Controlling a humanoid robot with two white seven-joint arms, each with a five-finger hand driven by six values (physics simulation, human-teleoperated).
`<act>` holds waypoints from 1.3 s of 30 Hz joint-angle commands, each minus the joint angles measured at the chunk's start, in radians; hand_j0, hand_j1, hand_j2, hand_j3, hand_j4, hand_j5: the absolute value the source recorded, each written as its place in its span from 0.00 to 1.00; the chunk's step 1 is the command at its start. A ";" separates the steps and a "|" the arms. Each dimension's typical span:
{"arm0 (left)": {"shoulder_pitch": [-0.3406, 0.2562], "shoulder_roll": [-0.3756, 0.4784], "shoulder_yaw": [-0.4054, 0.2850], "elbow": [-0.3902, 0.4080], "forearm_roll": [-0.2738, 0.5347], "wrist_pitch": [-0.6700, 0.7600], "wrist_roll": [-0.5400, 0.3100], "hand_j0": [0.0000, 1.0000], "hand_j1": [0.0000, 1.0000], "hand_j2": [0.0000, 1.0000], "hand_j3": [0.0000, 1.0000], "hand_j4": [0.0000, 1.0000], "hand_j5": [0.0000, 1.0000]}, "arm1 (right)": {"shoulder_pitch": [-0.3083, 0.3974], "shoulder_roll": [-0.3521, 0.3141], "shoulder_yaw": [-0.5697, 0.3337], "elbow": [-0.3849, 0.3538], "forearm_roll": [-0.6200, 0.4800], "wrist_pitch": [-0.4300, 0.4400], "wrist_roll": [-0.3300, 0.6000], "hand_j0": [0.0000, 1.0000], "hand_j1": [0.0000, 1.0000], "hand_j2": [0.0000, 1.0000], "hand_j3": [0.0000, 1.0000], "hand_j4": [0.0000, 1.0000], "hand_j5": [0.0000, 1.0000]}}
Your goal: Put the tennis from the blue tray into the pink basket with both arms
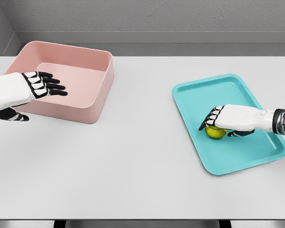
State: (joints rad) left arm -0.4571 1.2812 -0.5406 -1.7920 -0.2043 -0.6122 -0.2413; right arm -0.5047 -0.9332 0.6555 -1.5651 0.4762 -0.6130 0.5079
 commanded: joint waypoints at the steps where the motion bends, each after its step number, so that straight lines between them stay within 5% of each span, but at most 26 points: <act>1: 0.000 0.003 0.001 0.000 0.006 0.001 0.000 1.00 1.00 1.00 1.00 1.00 1.00 | 0.000 -0.002 0.000 0.000 -0.002 0.002 0.000 0.76 0.76 0.76 0.76 0.76 0.76; 7: 0.000 0.001 0.002 -0.003 0.006 0.001 0.000 1.00 1.00 1.00 1.00 1.00 1.00 | 0.000 -0.002 0.000 0.003 0.016 0.002 0.000 0.63 0.63 0.63 0.63 0.63 0.63; 39: 0.002 0.015 0.004 -0.001 0.011 0.001 0.000 1.00 1.00 1.00 1.00 1.00 1.00 | -0.029 -0.004 -0.028 -0.056 0.001 0.002 0.026 0.54 0.54 0.54 0.54 0.54 0.54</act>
State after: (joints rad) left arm -0.4556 1.2950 -0.5375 -1.7933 -0.1999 -0.6122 -0.2413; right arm -0.5338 -0.9361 0.6328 -1.6085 0.4824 -0.6132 0.5298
